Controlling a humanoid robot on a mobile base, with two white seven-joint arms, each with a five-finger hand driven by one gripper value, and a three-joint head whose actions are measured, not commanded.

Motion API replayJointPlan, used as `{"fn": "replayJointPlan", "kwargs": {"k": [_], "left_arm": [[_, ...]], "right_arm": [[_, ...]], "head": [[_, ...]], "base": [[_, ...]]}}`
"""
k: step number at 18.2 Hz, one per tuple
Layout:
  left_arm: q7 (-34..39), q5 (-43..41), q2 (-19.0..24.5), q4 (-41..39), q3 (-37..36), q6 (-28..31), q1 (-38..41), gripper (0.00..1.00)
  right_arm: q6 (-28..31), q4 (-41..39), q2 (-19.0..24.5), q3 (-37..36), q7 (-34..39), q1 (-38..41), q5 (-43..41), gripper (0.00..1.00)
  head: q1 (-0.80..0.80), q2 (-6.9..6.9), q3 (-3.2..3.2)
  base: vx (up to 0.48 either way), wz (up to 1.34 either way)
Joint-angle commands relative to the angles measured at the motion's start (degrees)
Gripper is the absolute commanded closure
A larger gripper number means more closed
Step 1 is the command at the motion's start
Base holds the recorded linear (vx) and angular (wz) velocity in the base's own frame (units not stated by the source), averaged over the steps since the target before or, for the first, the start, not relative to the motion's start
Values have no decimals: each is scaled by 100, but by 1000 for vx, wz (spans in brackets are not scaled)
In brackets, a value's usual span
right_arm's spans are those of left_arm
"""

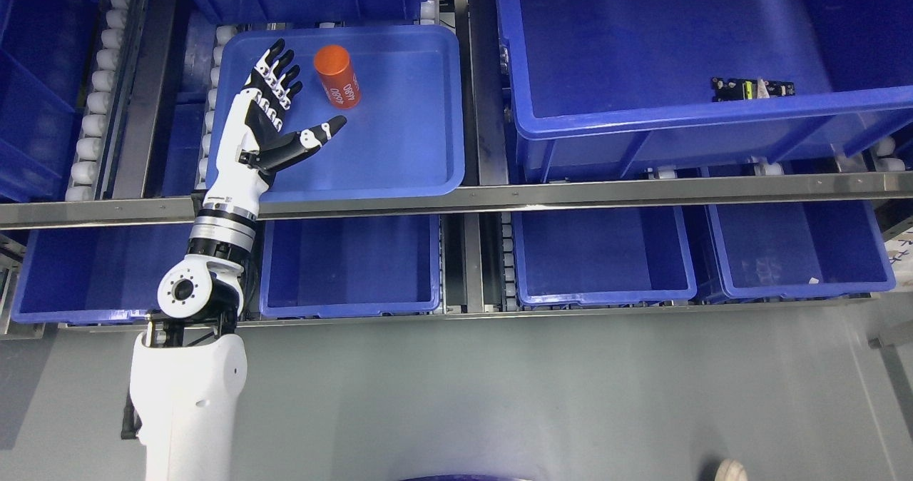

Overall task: Grab orange capacitor from left shelf to right desk
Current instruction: 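Reach the open left hand toward the orange capacitor in the blue bin, then close the left hand fingers around the orange capacitor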

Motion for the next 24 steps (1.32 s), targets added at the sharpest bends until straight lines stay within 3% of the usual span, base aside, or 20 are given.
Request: {"fn": "replayJointPlan", "kwargs": {"k": [1,7,20,24], "left_arm": [[-3,-40,93,38,-86,-51,21,0],[-3,-48,93,547,-33,-51,-128,0],[-3,-435,93,2682,-103,-95,-1437,0],[-3,-426,93,2921,-340,-95,-1658,0]], "right_arm": [[3,-100,-100,-97,-8,132,18,0],[3,-100,-100,-105,1,132,18,0],[3,-100,-100,-105,1,132,18,0],[3,-100,-100,-97,1,132,18,0]], "head": [[0,0,0],[0,0,0],[0,0,0],[0,0,0]], "base": [[0,0],[0,0],[0,0],[0,0]]}}
